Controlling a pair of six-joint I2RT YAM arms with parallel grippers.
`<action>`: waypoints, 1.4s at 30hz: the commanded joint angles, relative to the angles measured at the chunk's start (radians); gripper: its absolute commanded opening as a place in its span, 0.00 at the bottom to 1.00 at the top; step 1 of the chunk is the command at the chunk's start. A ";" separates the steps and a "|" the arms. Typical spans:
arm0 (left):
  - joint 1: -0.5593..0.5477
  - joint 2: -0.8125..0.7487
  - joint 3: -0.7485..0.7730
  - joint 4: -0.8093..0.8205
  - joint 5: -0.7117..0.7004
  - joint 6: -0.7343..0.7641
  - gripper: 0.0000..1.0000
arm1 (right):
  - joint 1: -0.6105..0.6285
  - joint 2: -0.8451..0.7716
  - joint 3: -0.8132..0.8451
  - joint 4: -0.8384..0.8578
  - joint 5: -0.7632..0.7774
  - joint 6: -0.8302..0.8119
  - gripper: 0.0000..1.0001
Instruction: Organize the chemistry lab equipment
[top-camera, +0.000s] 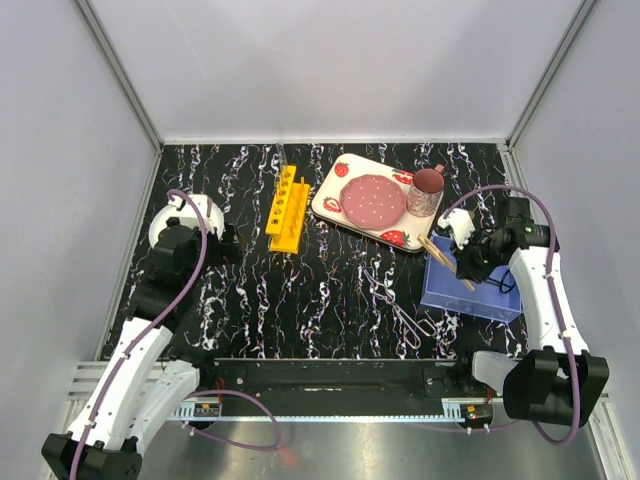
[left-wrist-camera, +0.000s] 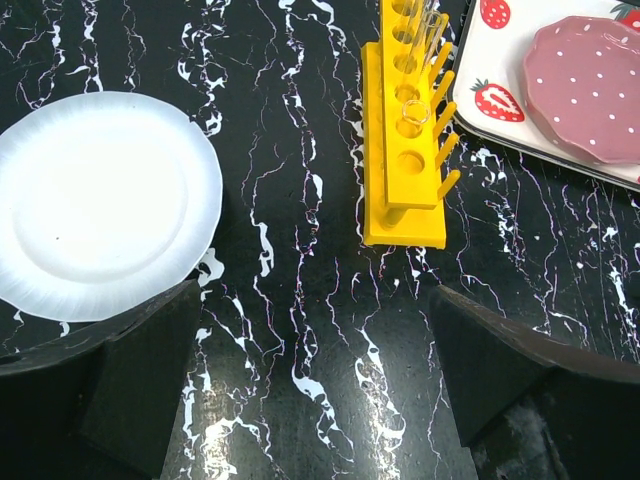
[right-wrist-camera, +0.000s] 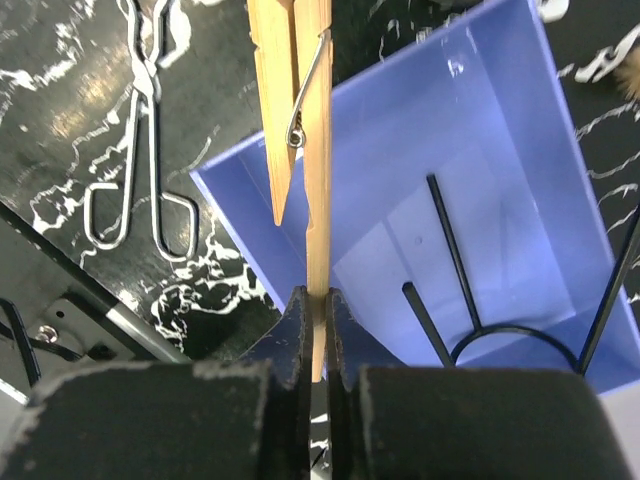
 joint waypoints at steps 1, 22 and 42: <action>0.000 -0.012 -0.007 0.052 0.021 0.003 0.99 | -0.058 0.015 -0.020 -0.025 0.047 -0.093 0.00; 0.000 -0.013 -0.008 0.053 0.032 0.004 0.99 | -0.124 0.093 -0.149 0.081 0.176 -0.142 0.07; 0.000 -0.004 -0.008 0.053 0.035 0.006 0.99 | -0.182 0.090 -0.149 0.078 0.189 -0.167 0.19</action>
